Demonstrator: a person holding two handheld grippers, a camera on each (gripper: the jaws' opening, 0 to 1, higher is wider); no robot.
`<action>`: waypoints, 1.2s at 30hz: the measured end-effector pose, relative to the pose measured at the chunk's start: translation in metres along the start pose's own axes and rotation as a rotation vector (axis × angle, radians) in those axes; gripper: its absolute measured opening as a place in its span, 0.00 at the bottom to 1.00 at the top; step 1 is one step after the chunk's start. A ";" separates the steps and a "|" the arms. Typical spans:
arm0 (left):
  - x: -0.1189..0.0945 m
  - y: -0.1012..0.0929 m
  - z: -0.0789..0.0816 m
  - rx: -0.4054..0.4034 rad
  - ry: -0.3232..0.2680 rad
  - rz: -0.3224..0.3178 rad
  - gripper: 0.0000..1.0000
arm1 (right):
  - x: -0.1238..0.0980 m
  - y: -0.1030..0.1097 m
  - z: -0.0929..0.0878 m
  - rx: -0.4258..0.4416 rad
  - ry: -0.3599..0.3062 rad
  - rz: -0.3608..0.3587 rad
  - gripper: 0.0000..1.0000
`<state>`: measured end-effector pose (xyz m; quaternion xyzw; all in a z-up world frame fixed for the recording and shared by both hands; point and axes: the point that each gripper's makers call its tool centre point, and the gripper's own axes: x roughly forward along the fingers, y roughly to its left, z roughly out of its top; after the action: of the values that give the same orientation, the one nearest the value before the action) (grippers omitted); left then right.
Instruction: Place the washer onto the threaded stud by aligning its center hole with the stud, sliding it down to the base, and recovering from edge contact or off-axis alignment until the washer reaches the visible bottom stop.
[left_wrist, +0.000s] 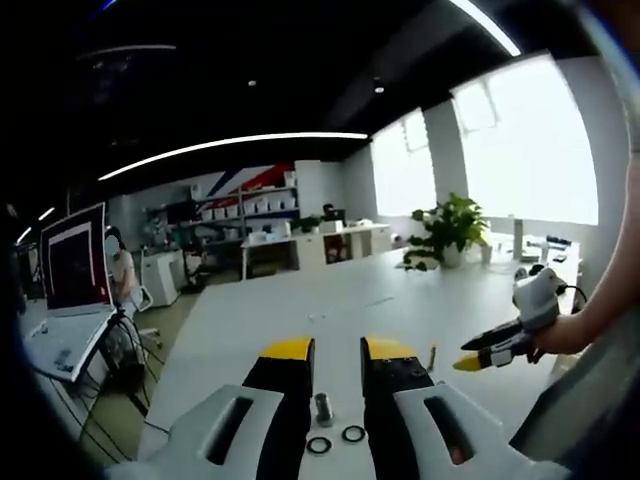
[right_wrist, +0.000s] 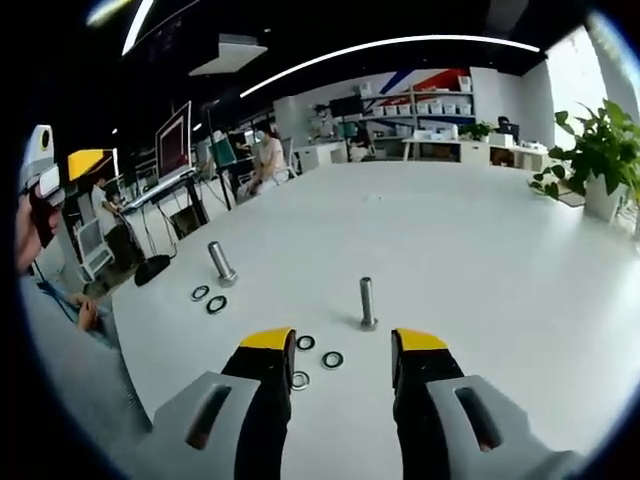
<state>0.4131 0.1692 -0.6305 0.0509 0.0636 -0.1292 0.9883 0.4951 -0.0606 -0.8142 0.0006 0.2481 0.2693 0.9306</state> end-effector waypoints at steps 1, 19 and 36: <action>0.000 -0.001 0.001 0.001 -0.003 -0.001 0.16 | 0.001 0.001 -0.002 0.001 0.005 0.002 0.41; 0.002 0.000 -0.001 -0.015 -0.007 -0.017 0.16 | 0.012 0.002 -0.011 -0.054 0.032 0.009 0.39; 0.002 0.001 -0.005 -0.021 0.005 -0.011 0.16 | 0.021 0.005 -0.028 -0.058 0.051 0.021 0.34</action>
<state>0.4146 0.1707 -0.6352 0.0404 0.0679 -0.1336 0.9879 0.4950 -0.0497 -0.8472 -0.0304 0.2637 0.2861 0.9207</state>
